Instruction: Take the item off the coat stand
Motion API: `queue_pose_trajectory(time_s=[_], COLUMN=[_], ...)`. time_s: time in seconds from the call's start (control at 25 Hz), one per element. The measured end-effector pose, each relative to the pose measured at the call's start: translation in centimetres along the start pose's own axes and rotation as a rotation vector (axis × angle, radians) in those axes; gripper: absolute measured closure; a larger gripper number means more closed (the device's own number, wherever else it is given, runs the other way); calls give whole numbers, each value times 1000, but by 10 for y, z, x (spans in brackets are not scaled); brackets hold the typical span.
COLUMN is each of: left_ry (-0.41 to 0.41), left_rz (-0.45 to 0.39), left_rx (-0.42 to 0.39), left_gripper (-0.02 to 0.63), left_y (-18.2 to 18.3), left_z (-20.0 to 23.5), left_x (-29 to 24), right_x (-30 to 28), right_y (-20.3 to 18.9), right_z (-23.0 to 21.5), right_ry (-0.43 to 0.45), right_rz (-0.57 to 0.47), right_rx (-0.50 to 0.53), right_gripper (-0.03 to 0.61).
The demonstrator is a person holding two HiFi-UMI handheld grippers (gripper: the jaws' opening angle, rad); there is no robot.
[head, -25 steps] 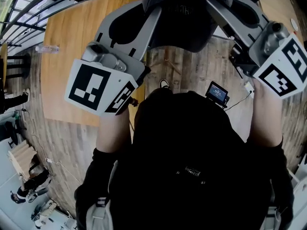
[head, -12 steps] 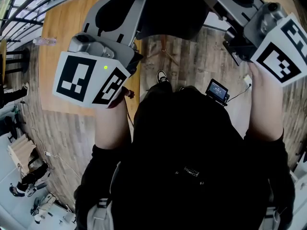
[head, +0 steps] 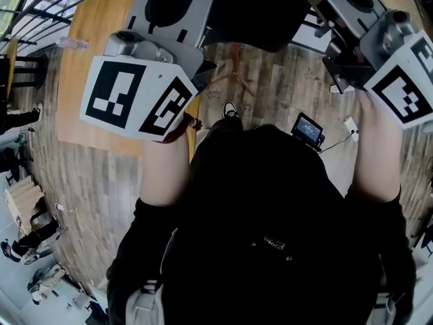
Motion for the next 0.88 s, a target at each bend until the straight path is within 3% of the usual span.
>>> queue_pose_trajectory(time_s=[0.6,0.88], left_ry=[-4,-35], left_rz=[-58,-39], left_rx=[-72,-62], left_gripper=[583,583], left_y=[19,10], left_z=[-45,-40], left_x=[24,28], right_x=[41,36], right_y=[3,-7], right_z=[27,34], right_ry=[34,30], right_rz=[-69,-62], right_rx=[12,1], right_gripper=[548,548])
Point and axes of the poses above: the fingertips, and each gripper's own axes: x backward along the fingers, z to its left, y out of its top, the point moved 2 cm from there along x, backward along the fingers, and after that the axes turned 6 degrees about z, right-handed, at the moved point
